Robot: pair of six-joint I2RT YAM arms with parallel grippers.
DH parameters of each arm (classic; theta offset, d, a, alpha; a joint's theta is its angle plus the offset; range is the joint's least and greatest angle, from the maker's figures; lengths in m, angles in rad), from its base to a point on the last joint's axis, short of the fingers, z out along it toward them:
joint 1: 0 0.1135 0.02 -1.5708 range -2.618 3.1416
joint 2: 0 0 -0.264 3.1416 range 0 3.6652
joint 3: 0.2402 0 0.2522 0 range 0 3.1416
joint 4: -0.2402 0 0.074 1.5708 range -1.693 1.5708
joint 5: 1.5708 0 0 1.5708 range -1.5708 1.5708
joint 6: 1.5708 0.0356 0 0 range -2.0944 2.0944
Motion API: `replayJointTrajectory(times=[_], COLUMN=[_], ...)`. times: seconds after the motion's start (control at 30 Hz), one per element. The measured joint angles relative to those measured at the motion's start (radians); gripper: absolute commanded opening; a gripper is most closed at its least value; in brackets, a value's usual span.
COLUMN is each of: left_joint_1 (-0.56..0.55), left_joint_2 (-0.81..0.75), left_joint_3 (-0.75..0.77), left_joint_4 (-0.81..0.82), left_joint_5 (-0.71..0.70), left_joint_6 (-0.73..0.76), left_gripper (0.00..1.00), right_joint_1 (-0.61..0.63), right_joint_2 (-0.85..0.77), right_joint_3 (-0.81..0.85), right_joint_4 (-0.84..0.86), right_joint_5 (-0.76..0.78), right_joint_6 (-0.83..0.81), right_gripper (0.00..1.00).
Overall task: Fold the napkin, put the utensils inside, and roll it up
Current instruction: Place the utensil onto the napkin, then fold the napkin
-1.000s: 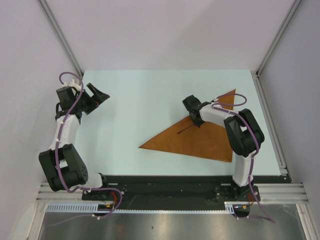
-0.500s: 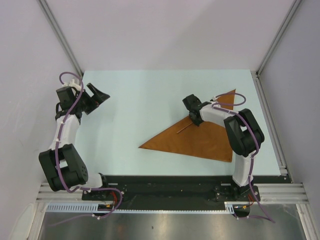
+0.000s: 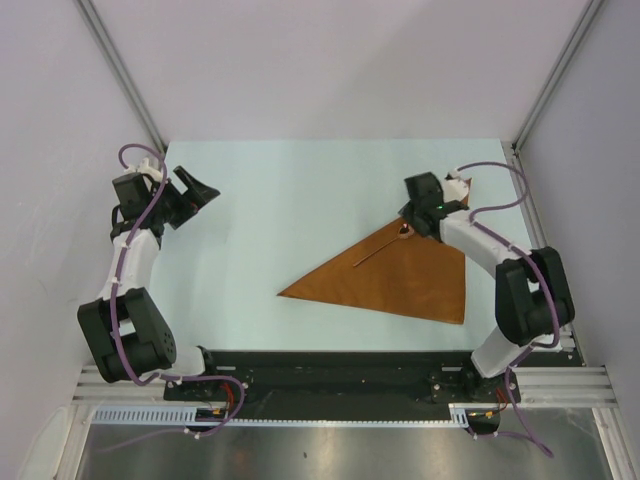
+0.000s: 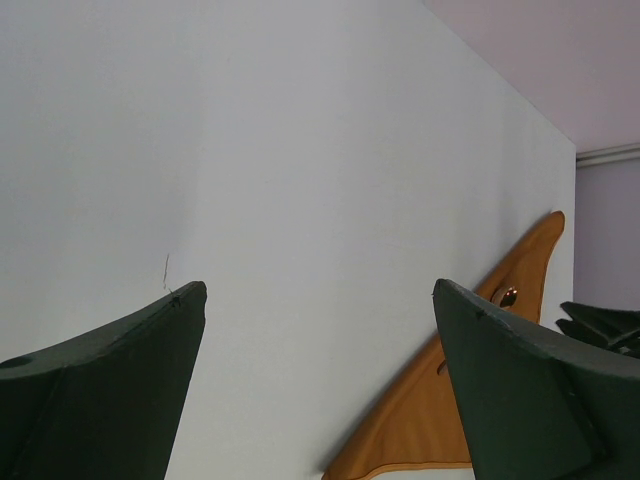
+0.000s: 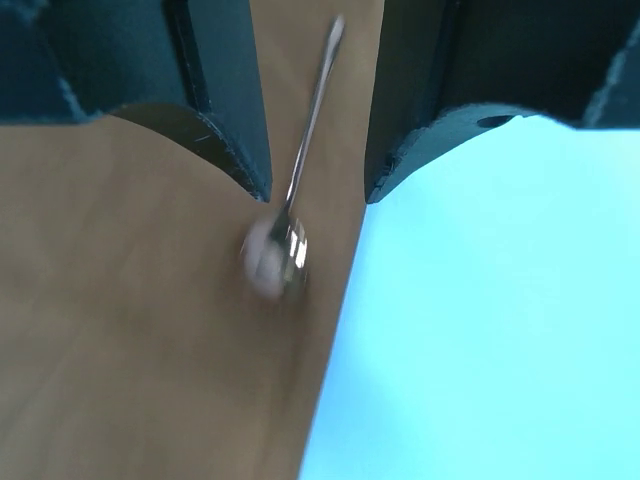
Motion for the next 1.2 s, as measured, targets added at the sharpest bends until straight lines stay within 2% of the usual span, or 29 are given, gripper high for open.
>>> replayJointTrajectory(times=[0.13, 0.23, 0.4, 0.6, 0.8, 1.0, 1.2], left_joint_1=[0.0, 0.0, 0.0, 0.0, 0.0, 0.0, 0.0], left_joint_2=[0.0, 0.0, -0.002, -0.002, -0.002, -0.002, -0.002], left_joint_3=[0.0, 0.0, -0.005, -0.006, -0.006, -0.006, -0.006], left_joint_4=[0.0, 0.001, 0.012, 0.013, 0.006, -0.008, -0.019], left_joint_5=[0.0, 0.001, 0.003, -0.002, -0.021, -0.038, -0.055], left_joint_6=[0.0, 0.001, 0.003, 0.012, 0.022, 0.039, 0.049], left_gripper=[1.0, 1.0, 1.0, 1.0, 0.99, 1.0, 1.0], right_joint_1=[-0.172, -0.35, -0.587, -0.668, -0.719, -0.74, -0.743], right_joint_2=[-0.043, -0.029, 0.122, 0.342, 0.449, 0.593, 0.658], right_joint_3=[-0.001, -0.012, 0.012, 0.128, 0.237, 0.427, 0.491], right_joint_4=[0.076, 0.156, 0.265, 0.299, 0.377, 0.407, 0.464], right_joint_5=[-0.088, -0.278, -0.54, -0.699, -0.761, -0.805, -0.874], right_joint_6=[-0.222, -0.369, -0.531, -0.594, -0.568, -0.562, -0.534], right_gripper=[0.48, 0.48, 0.49, 0.5, 0.51, 0.54, 0.57])
